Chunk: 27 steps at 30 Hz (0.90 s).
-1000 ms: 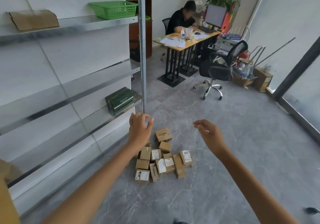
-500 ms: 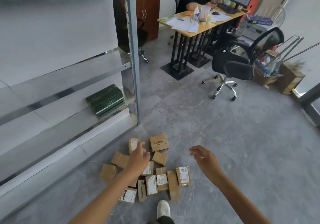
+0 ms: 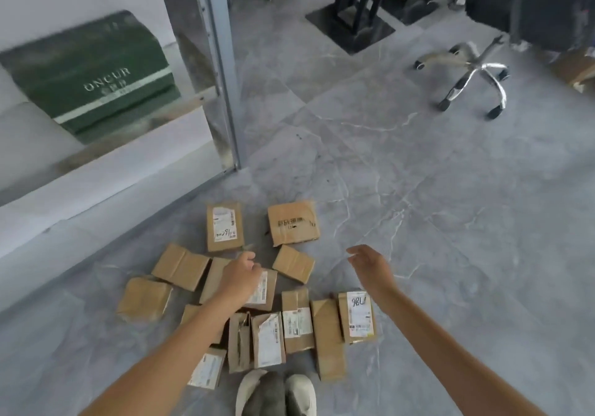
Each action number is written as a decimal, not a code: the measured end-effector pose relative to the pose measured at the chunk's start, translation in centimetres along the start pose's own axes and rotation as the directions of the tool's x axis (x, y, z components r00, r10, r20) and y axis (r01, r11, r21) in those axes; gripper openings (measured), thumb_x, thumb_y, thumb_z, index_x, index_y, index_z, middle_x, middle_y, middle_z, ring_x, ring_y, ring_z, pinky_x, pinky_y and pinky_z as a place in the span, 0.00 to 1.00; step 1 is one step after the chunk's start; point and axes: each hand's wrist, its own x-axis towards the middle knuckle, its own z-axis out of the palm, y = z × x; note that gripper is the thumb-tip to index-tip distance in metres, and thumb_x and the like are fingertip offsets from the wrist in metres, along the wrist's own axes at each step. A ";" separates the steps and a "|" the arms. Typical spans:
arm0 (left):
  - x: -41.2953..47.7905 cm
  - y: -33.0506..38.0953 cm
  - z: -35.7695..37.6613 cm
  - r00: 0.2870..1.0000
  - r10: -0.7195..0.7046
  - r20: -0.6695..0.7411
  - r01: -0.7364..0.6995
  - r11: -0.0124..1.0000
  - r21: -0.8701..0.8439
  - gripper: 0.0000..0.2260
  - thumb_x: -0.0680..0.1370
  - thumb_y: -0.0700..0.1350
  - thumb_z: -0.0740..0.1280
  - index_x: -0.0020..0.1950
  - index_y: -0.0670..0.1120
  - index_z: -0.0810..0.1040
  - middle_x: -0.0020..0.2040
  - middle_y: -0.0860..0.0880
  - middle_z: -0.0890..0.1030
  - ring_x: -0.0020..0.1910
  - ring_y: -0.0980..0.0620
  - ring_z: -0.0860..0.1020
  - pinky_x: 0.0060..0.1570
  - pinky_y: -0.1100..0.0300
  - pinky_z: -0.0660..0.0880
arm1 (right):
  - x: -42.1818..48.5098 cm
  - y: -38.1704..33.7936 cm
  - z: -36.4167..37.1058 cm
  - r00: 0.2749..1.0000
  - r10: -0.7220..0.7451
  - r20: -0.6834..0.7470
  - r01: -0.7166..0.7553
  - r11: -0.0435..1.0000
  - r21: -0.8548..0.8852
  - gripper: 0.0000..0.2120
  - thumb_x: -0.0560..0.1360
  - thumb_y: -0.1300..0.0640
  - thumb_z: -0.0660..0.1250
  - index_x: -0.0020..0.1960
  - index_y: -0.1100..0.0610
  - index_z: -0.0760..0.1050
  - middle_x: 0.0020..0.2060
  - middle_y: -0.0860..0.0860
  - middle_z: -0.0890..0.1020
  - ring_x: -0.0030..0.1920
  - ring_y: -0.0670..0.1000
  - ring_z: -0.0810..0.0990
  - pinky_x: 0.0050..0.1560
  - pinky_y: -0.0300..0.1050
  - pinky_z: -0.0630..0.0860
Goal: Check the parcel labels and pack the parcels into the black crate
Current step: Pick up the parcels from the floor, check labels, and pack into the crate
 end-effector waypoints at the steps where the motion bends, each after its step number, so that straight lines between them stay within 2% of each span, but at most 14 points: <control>1: 3.7 -1.4 1.7 1.000 -0.004 0.005 0.004 1.000 -0.003 0.18 0.80 0.42 0.58 0.70 0.43 0.66 0.67 0.43 0.73 0.53 0.53 0.75 0.37 0.68 0.66 | 3.5 1.8 2.3 1.000 0.006 -0.010 -0.006 1.000 -0.016 0.15 0.77 0.65 0.56 0.60 0.58 0.77 0.53 0.58 0.81 0.45 0.57 0.80 0.33 0.39 0.71; 3: 10.8 -3.7 4.8 1.000 0.013 0.004 -0.013 1.000 0.015 0.21 0.80 0.42 0.58 0.73 0.43 0.62 0.69 0.44 0.70 0.51 0.56 0.75 0.41 0.66 0.69 | 10.7 5.0 6.5 1.000 -0.015 -0.019 0.014 0.999 -0.050 0.17 0.77 0.64 0.57 0.63 0.59 0.75 0.57 0.59 0.80 0.49 0.58 0.79 0.41 0.41 0.71; 4: 14.2 -4.7 6.5 1.000 0.028 0.007 -0.029 0.999 0.034 0.22 0.80 0.42 0.57 0.74 0.44 0.61 0.71 0.44 0.68 0.57 0.53 0.74 0.49 0.63 0.71 | 14.1 6.5 8.4 1.000 -0.028 -0.015 0.027 0.998 -0.062 0.18 0.78 0.64 0.57 0.66 0.59 0.72 0.61 0.59 0.78 0.51 0.57 0.78 0.44 0.42 0.71; 6: 20.2 -5.9 9.7 0.998 0.056 0.031 -0.058 0.996 0.063 0.23 0.80 0.44 0.58 0.75 0.44 0.59 0.72 0.44 0.66 0.68 0.46 0.68 0.64 0.56 0.66 | 20.1 9.0 12.2 0.999 -0.042 0.016 0.043 0.995 -0.089 0.22 0.78 0.62 0.58 0.72 0.59 0.65 0.67 0.59 0.72 0.59 0.58 0.76 0.50 0.46 0.72; 8: 24.7 -6.4 13.2 0.993 0.079 0.089 -0.081 0.997 0.019 0.22 0.79 0.44 0.60 0.73 0.45 0.62 0.69 0.45 0.69 0.67 0.44 0.68 0.61 0.59 0.65 | 24.8 10.9 15.5 0.998 -0.033 0.061 0.040 0.992 -0.118 0.25 0.79 0.59 0.58 0.75 0.58 0.58 0.70 0.58 0.68 0.63 0.58 0.73 0.53 0.46 0.71; 10: 27.6 -7.0 15.7 0.991 0.060 0.118 -0.053 0.997 -0.063 0.19 0.79 0.43 0.60 0.70 0.46 0.65 0.68 0.45 0.71 0.65 0.43 0.70 0.64 0.56 0.67 | 27.7 12.2 18.4 0.994 0.034 0.102 -0.030 0.999 -0.045 0.25 0.79 0.57 0.58 0.74 0.59 0.57 0.68 0.57 0.69 0.59 0.57 0.74 0.52 0.47 0.71; 13: 28.5 -7.5 16.8 0.999 -0.030 0.028 0.034 0.989 -0.147 0.22 0.77 0.38 0.59 0.71 0.42 0.64 0.69 0.41 0.67 0.66 0.43 0.68 0.66 0.50 0.68 | 28.5 13.0 20.1 0.996 0.059 0.071 -0.068 0.989 0.130 0.20 0.77 0.63 0.59 0.68 0.60 0.64 0.59 0.57 0.73 0.49 0.52 0.72 0.45 0.44 0.70; 15: 27.2 -7.1 15.7 0.998 -0.061 -0.007 0.058 0.974 -0.219 0.21 0.75 0.35 0.59 0.69 0.41 0.67 0.68 0.42 0.69 0.65 0.45 0.70 0.62 0.51 0.72 | 27.0 12.3 19.1 0.999 0.033 0.030 -0.039 0.974 0.224 0.19 0.76 0.66 0.58 0.67 0.60 0.65 0.54 0.54 0.72 0.49 0.51 0.71 0.45 0.44 0.71; 17: 24.6 -5.6 13.3 0.999 -0.036 -0.026 0.027 0.956 -0.292 0.20 0.75 0.33 0.58 0.66 0.43 0.70 0.63 0.45 0.74 0.56 0.49 0.73 0.44 0.60 0.76 | 24.3 10.2 16.6 1.000 0.025 0.009 -0.027 0.938 0.345 0.19 0.77 0.68 0.56 0.67 0.58 0.67 0.51 0.51 0.72 0.50 0.51 0.72 0.51 0.51 0.74; 18: 22.6 -4.3 11.5 0.999 -0.015 -0.049 -0.001 0.947 -0.320 0.20 0.76 0.32 0.58 0.66 0.44 0.71 0.61 0.47 0.76 0.53 0.51 0.74 0.40 0.63 0.74 | 22.3 8.5 14.7 1.000 0.017 0.006 -0.018 0.914 0.405 0.19 0.77 0.69 0.55 0.65 0.58 0.68 0.49 0.50 0.73 0.49 0.51 0.73 0.50 0.53 0.74; 20: 18.2 -1.0 7.2 0.992 0.031 -0.119 -0.073 0.927 -0.367 0.20 0.77 0.33 0.58 0.68 0.45 0.70 0.63 0.46 0.75 0.58 0.50 0.74 0.50 0.60 0.75 | 17.7 4.5 10.6 1.000 -0.019 0.008 0.012 0.856 0.517 0.19 0.76 0.72 0.53 0.62 0.57 0.71 0.47 0.51 0.74 0.48 0.51 0.74 0.45 0.49 0.74; 22: 12.8 3.5 2.4 0.979 0.089 -0.181 -0.155 0.908 -0.389 0.20 0.77 0.34 0.60 0.69 0.45 0.69 0.66 0.47 0.73 0.63 0.50 0.72 0.62 0.54 0.72 | 12.5 -0.4 6.0 0.998 -0.068 0.007 0.051 0.812 0.582 0.18 0.76 0.73 0.53 0.57 0.56 0.73 0.48 0.54 0.75 0.49 0.52 0.75 0.45 0.48 0.74; 24: 6.7 8.6 -2.6 0.965 0.138 -0.221 -0.222 0.881 -0.417 0.21 0.77 0.33 0.62 0.69 0.46 0.69 0.66 0.46 0.74 0.64 0.50 0.73 0.63 0.49 0.72 | 6.7 -5.5 1.4 0.995 -0.100 0.005 0.076 0.783 0.618 0.16 0.77 0.71 0.54 0.55 0.56 0.74 0.49 0.55 0.76 0.51 0.53 0.75 0.51 0.51 0.73; 27: -3.6 16.5 -9.8 0.942 0.211 -0.262 -0.309 0.851 -0.425 0.26 0.74 0.29 0.62 0.70 0.47 0.68 0.67 0.47 0.73 0.65 0.51 0.72 0.65 0.49 0.71 | -2.2 -13.5 -5.7 0.992 -0.120 -0.033 0.112 0.739 0.664 0.15 0.77 0.71 0.55 0.58 0.59 0.75 0.51 0.56 0.77 0.54 0.53 0.75 0.58 0.52 0.72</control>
